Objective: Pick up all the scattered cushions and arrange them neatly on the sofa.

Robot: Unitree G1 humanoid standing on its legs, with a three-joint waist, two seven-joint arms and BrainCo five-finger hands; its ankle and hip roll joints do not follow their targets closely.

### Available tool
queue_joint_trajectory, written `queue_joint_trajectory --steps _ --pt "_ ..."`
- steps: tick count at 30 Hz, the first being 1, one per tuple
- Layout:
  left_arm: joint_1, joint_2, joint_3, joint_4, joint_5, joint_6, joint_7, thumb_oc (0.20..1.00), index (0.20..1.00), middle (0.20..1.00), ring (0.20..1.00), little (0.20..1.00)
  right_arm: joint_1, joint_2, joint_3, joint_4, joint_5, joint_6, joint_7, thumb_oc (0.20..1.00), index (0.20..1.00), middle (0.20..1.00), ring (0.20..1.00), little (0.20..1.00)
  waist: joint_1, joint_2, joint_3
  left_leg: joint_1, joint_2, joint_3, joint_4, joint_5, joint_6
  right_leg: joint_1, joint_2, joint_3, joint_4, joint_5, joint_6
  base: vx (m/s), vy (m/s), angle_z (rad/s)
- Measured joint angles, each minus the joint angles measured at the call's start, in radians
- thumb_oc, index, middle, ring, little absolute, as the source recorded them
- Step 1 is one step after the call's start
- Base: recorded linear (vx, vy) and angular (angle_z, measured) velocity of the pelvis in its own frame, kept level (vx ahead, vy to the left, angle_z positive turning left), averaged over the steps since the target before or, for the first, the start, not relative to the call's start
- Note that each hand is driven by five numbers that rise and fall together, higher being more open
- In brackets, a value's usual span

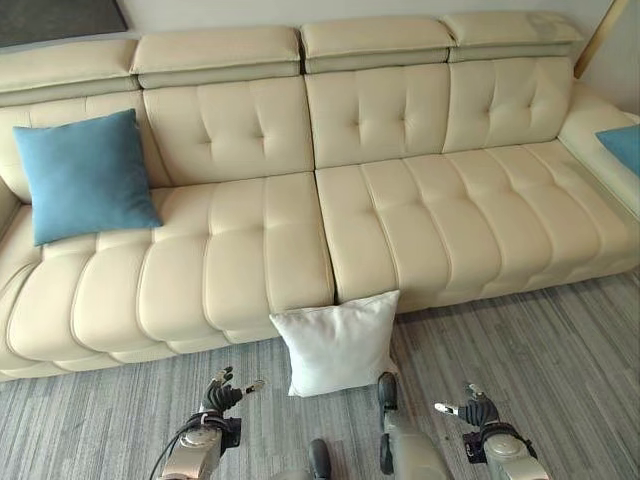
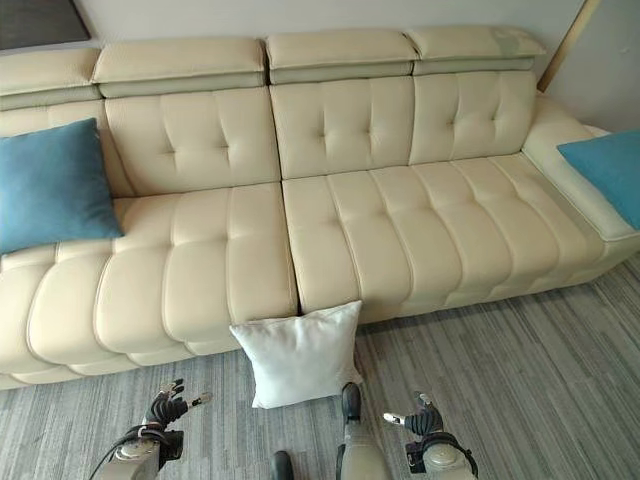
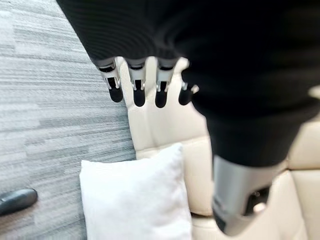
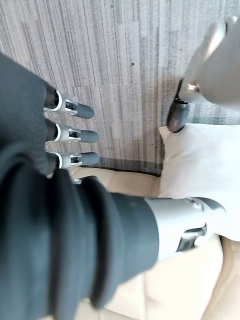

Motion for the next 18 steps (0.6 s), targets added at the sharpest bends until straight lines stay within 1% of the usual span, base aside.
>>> queue_joint_trajectory --steps 1,2,3,4,5,6,7,8,9,10,11,13,14,15,16,17,18 --pt "0.010 -0.001 0.001 0.001 0.000 0.000 0.000 1.000 1.000 1.000 1.000 1.000 0.002 -0.002 -0.001 0.006 0.001 0.001 -0.001 1.000 1.000 1.000 1.000 1.000 0.001 0.008 -0.007 0.016 0.024 -0.011 0.001 -0.012 -0.024 0.024 0.022 -0.013 -0.016 0.055 -0.013 0.13 -0.188 0.17" --pt "0.011 -0.001 0.000 0.001 0.000 0.000 0.000 1.000 1.000 1.000 1.000 1.000 0.002 -0.004 -0.002 0.006 0.001 0.001 -0.001 1.000 1.000 1.000 1.000 1.000 -0.003 0.015 -0.015 0.019 0.041 -0.021 0.005 -0.014 -0.040 0.038 0.040 -0.015 -0.034 0.083 -0.040 0.10 -0.177 0.22" --pt "0.009 -0.008 0.001 0.000 -0.002 0.000 0.000 1.000 1.000 1.000 1.000 1.000 -0.001 -0.013 -0.002 0.006 0.001 0.001 -0.001 1.000 1.000 1.000 1.000 1.000 0.000 0.025 -0.016 0.024 0.065 -0.020 0.013 -0.016 -0.049 0.061 0.067 -0.020 -0.063 0.087 -0.054 0.09 -0.224 0.17" --pt "0.006 -0.011 0.002 0.000 -0.003 0.000 0.001 1.000 1.000 1.000 1.000 1.000 -0.007 -0.020 -0.001 0.006 0.002 0.001 -0.001 1.000 1.000 1.000 1.000 1.000 0.004 0.027 -0.013 0.020 0.080 -0.020 0.040 -0.020 -0.055 0.076 0.081 -0.026 -0.080 0.096 -0.075 0.05 -0.157 0.18" --pt "-0.005 -0.020 0.001 0.000 -0.007 0.000 0.000 1.000 1.000 1.000 1.000 1.000 -0.022 -0.033 -0.005 0.006 0.003 0.000 -0.002 1.000 1.000 1.000 1.000 1.000 0.003 0.018 -0.006 -0.031 0.095 -0.021 0.170 -0.033 -0.076 0.102 0.086 -0.044 -0.079 0.077 -0.107 0.10 -0.170 0.22" --pt "-0.007 -0.027 0.000 -0.002 -0.007 -0.001 0.000 1.000 1.000 1.000 1.000 1.000 -0.040 -0.049 -0.005 0.004 0.004 -0.002 -0.003 1.000 1.000 1.000 1.000 1.000 0.011 0.007 0.000 -0.076 0.106 -0.024 0.273 -0.047 -0.104 0.123 0.088 -0.049 -0.079 0.054 -0.137 0.06 -0.067 0.36" --pt "-0.015 -0.030 -0.002 0.000 -0.007 -0.001 -0.001 1.000 1.000 1.000 1.000 1.000 -0.049 -0.058 -0.008 0.004 0.008 -0.005 -0.005 1.000 1.000 1.000 1.000 1.000 0.009 0.005 0.007 -0.111 0.112 -0.036 0.326 -0.054 -0.121 0.129 0.089 -0.059 -0.081 0.036 -0.160 0.15 -0.047 0.25" --pt "-0.031 -0.031 -0.006 -0.001 -0.007 -0.001 -0.001 1.000 1.000 1.000 1.000 1.000 -0.048 -0.065 -0.010 0.004 0.014 -0.004 -0.009 1.000 1.000 1.000 1.000 1.000 0.004 0.005 0.015 -0.130 0.112 -0.047 0.336 -0.054 -0.123 0.136 0.089 -0.070 -0.080 0.038 -0.156 0.09 0.019 0.22" --pt "-0.023 -0.031 -0.006 0.001 -0.007 -0.001 -0.001 1.000 1.000 1.000 1.000 1.000 -0.057 -0.071 -0.007 0.005 0.022 -0.004 -0.011 1.000 1.000 1.000 1.000 1.000 0.014 0.002 0.021 -0.146 0.120 -0.048 0.283 -0.053 -0.124 0.139 0.092 -0.069 -0.080 0.026 -0.163 0.14 0.042 0.28" --pt "-0.029 -0.029 -0.006 0.011 -0.007 0.002 -0.002 1.000 1.000 1.000 1.000 1.000 -0.065 -0.071 -0.007 0.010 0.021 -0.004 -0.013 1.000 1.000 1.000 1.000 1.000 0.011 0.006 0.026 -0.167 0.127 -0.046 0.243 -0.043 -0.139 0.145 0.092 -0.075 -0.080 0.017 -0.166 0.07 0.022 0.19" --pt "-0.037 -0.030 -0.006 0.012 -0.007 0.002 -0.001 1.000 1.000 1.000 1.000 1.000 -0.060 -0.073 -0.006 0.014 0.022 -0.001 -0.012 1.000 1.000 1.000 1.000 1.000 0.009 0.000 0.033 -0.162 0.131 -0.040 0.166 -0.019 -0.149 0.150 0.095 -0.081 -0.085 0.014 -0.164 0.15 0.085 0.12" --pt "-0.007 -0.030 -0.008 0.017 -0.007 0.008 -0.002 1.000 1.000 1.000 1.000 1.000 -0.052 -0.074 -0.005 0.009 0.021 -0.003 -0.012 1.000 1.000 1.000 1.000 1.000 0.004 0.019 0.039 -0.166 0.165 -0.038 0.071 0.041 -0.147 0.166 0.125 -0.084 -0.086 -0.002 -0.165 0.18 0.108 -0.20" --pt "-0.013 -0.031 -0.008 0.033 -0.006 0.008 -0.003 1.000 1.000 1.000 1.000 1.000 -0.042 -0.073 0.003 0.008 0.019 -0.003 -0.011 1.000 1.000 1.000 1.000 1.000 0.000 0.023 0.034 -0.167 0.145 -0.013 0.082 0.048 -0.141 0.167 0.125 -0.080 -0.086 -0.019 -0.143 0.19 0.097 -0.28" --pt "-0.013 -0.034 -0.008 0.039 -0.005 0.008 -0.005 1.000 1.000 1.000 1.000 1.000 -0.039 -0.075 0.003 0.009 0.019 -0.003 -0.011 1.000 1.000 1.000 1.000 1.000 0.001 0.033 0.029 -0.163 0.134 -0.012 0.076 0.048 -0.136 0.171 0.127 -0.083 -0.084 -0.041 -0.109 0.18 0.095 -0.29" --pt "0.000 -0.037 -0.007 0.038 -0.003 0.007 -0.007 1.000 1.000 1.000 1.000 1.000 -0.031 -0.080 0.003 0.009 0.018 -0.002 -0.010 1.000 1.000 1.000 1.000 1.000 0.001 0.068 0.015 -0.157 0.142 -0.021 0.058 0.038 -0.125 0.160 0.146 -0.087 -0.071 -0.042 -0.104 0.11 0.061 -0.26" --pt "-0.003 -0.035 -0.005 0.042 -0.001 0.007 -0.007 1.000 1.000 1.000 1.000 1.000 -0.019 -0.080 0.001 0.011 0.017 0.001 -0.010 1.000 1.000 1.000 1.000 1.000 -0.004 0.072 0.013 -0.139 0.145 -0.021 0.026 0.074 -0.121 0.161 0.154 -0.094 -0.084 -0.011 -0.138 0.10 0.056 -0.23" --pt "-0.002 -0.035 -0.005 0.043 0.000 0.008 -0.008 1.000 1.000 1.000 1.000 1.000 -0.011 -0.077 0.003 0.009 0.017 0.003 -0.008 1.000 1.000 1.000 1.000 1.000 -0.003 0.070 0.014 -0.129 0.144 -0.015 0.019 0.085 -0.116 0.168 0.153 -0.090 -0.084 -0.011 -0.140 0.06 0.038 -0.13"
